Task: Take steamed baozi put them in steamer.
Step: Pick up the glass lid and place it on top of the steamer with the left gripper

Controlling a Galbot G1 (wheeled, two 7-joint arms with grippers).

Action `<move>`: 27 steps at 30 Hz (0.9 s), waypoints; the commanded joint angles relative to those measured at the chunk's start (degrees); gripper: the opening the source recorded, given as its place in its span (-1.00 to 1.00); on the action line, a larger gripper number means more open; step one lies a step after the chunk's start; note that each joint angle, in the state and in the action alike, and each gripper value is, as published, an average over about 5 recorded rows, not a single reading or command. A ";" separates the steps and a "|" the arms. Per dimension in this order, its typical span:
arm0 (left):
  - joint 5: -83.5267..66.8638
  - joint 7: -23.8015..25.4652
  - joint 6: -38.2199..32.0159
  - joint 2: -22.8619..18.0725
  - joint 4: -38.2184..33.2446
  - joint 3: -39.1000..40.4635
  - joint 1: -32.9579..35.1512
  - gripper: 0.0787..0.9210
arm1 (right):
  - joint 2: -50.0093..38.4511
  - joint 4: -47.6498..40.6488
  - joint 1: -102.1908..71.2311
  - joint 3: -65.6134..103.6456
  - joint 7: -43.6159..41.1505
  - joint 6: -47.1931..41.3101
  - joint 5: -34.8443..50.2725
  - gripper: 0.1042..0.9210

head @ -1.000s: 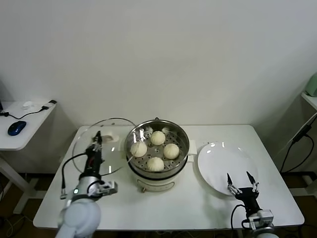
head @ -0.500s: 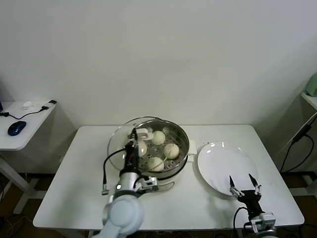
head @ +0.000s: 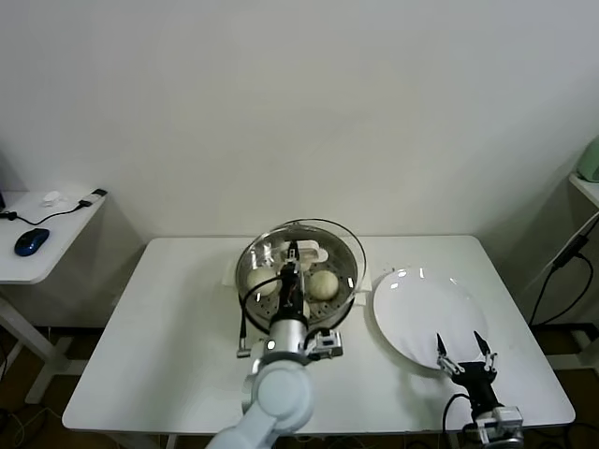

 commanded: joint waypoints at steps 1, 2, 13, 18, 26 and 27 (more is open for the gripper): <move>1.30 -0.33 0.97 -1.55 3.98 2.29 -1.90 -0.88 | 0.39 -0.37 0.10 0.12 0.46 1.03 -0.35 0.76; 1.46 -0.58 0.87 -1.53 4.54 2.04 -1.92 -0.88 | 0.46 -0.39 0.13 0.13 0.54 1.12 -0.39 0.76; 3.12 -2.38 -0.75 -0.88 7.99 -0.38 -1.09 -0.88 | 0.95 -0.67 0.61 0.02 1.11 1.94 -0.91 0.76; 3.10 -2.88 -0.96 -1.16 8.98 -0.55 -1.32 -0.88 | 1.02 -0.64 0.48 0.17 1.17 2.37 -0.98 0.76; 2.93 -2.94 -0.97 -1.08 9.63 -0.83 -1.51 -0.88 | 1.04 -0.63 0.30 0.60 0.93 2.88 -1.00 0.76; 2.93 -2.86 -0.97 -1.02 9.59 -0.85 -1.42 -0.88 | 1.04 -0.64 0.32 0.62 0.91 2.96 -1.06 0.76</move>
